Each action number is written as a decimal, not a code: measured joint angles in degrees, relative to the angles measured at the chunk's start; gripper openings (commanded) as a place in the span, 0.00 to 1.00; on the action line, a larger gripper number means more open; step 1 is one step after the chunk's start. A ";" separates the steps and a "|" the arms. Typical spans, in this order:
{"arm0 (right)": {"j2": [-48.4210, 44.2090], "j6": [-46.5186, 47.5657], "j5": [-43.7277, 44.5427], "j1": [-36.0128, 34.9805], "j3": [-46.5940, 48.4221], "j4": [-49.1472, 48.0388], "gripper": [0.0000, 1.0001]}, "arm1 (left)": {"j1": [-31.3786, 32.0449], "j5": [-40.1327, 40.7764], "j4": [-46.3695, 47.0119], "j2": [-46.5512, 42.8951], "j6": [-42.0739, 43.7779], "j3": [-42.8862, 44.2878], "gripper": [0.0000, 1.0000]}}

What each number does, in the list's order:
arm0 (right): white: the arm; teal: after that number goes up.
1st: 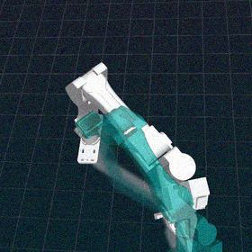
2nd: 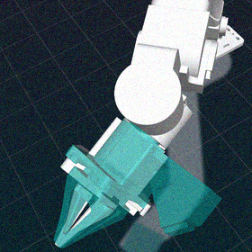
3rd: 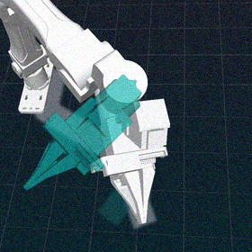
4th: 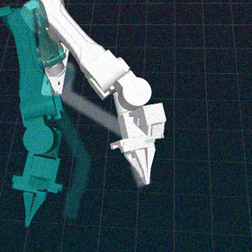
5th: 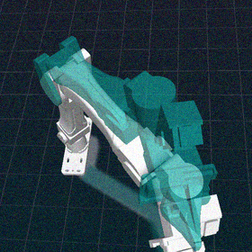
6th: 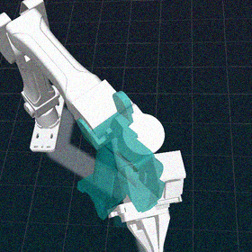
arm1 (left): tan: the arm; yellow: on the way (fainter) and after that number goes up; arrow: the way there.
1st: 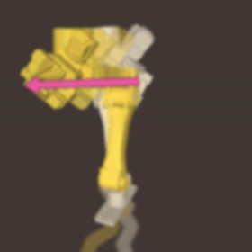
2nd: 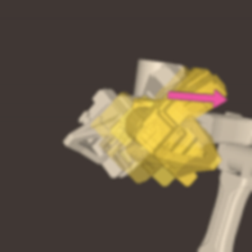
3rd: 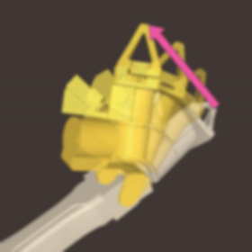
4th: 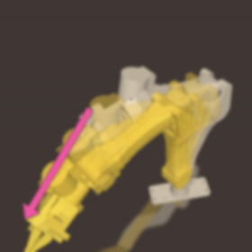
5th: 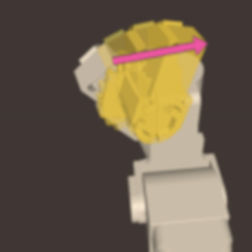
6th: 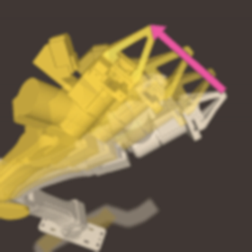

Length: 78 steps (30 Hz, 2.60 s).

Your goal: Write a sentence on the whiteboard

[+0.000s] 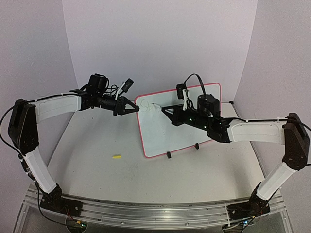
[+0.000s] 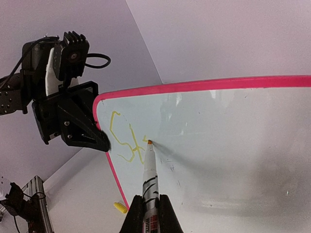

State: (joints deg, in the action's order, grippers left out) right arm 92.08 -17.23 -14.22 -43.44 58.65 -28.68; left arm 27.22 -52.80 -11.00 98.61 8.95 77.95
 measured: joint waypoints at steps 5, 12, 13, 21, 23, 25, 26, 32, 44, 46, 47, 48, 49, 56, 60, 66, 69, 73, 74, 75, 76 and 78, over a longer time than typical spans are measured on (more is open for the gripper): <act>-0.07 -0.22 0.20 0.00 -0.86 -0.44 0.00 | -0.02 0.02 0.00 0.00 -0.02 0.00 0.00; -0.07 -0.85 0.01 0.00 -2.55 -0.70 0.00 | 0.00 0.04 -0.02 0.00 -0.40 0.00 0.00; -0.07 -0.94 -0.03 0.00 -2.81 -0.71 0.00 | -0.02 0.04 -0.02 0.00 -0.42 0.00 0.00; -0.09 -1.49 -0.21 0.00 -3.71 -1.07 0.00 | -0.02 0.04 -0.02 0.00 -0.46 0.00 0.00; -0.09 -1.61 -0.22 0.00 -3.71 -1.24 0.00 | -0.02 0.04 -0.02 0.00 -0.46 0.00 0.00; -0.09 -1.82 -0.22 0.00 -3.71 -1.63 0.00 | -0.02 0.04 -0.02 0.00 -0.44 0.00 0.00; -0.09 -1.91 -0.18 0.00 -3.71 -1.90 0.00 | -0.01 0.03 -0.02 0.00 -0.44 0.00 0.00; -0.09 -2.36 -0.01 0.00 -3.71 -3.78 0.00 | 0.03 0.02 -0.02 0.00 -0.37 0.00 0.00; -0.07 -2.58 1.59 0.00 -3.69 -4.83 0.00 | 0.11 0.02 0.00 0.00 -0.37 0.00 0.00; -0.07 -2.58 1.88 0.00 -3.69 -4.91 0.00 | 0.11 0.02 0.00 0.00 -0.42 0.00 0.00; -0.07 -2.58 1.97 0.00 -3.69 -4.94 0.00 | 0.11 0.02 -0.02 0.00 -0.42 0.00 0.00; -0.07 -2.58 1.99 0.00 -3.70 -4.94 0.00 | 0.11 0.02 0.00 0.00 -0.43 0.00 0.00; -0.07 -2.58 1.99 0.00 -3.71 -4.95 0.00 | 0.11 0.02 0.00 0.00 -0.42 0.01 0.00; -0.55 -2.58 2.11 0.00 -4.43 -5.22 0.00 | 0.11 0.02 0.00 0.00 -0.42 0.00 0.00; -2.54 -2.60 2.36 0.02 -6.51 -5.43 0.00 | 0.17 -0.02 0.01 0.00 0.02 0.00 0.00; -5.09 -2.56 2.19 0.02 -7.69 -6.31 0.00 | 0.17 -0.02 0.04 0.00 0.39 0.00 0.00; -5.14 -2.56 2.19 0.02 -7.69 -6.80 0.00 | 0.17 -0.02 0.02 0.00 0.39 0.00 0.00; -5.14 -2.56 2.39 0.04 -7.69 -6.85 0.00 | 0.17 -0.04 0.02 0.00 0.39 0.02 0.00; -5.11 -2.56 2.44 0.06 -7.69 -6.86 0.00 | 0.17 -0.03 0.02 0.00 0.39 0.01 0.00; -5.07 -2.56 2.48 0.07 -7.69 -6.86 0.00 | 0.17 -0.03 0.02 0.00 0.40 0.00 0.00; -5.02 -2.56 2.52 0.07 -7.69 -6.84 0.00 | 0.17 -0.04 0.02 0.00 0.42 0.00 0.00; -4.77 -2.56 2.60 0.07 -7.65 -6.88 0.00 | 0.21 -0.04 0.02 0.00 0.46 0.02 0.00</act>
State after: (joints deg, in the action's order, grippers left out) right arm 87.31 -19.79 -11.62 -43.38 51.00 -35.57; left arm 27.44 -52.84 -10.98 98.61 9.41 77.97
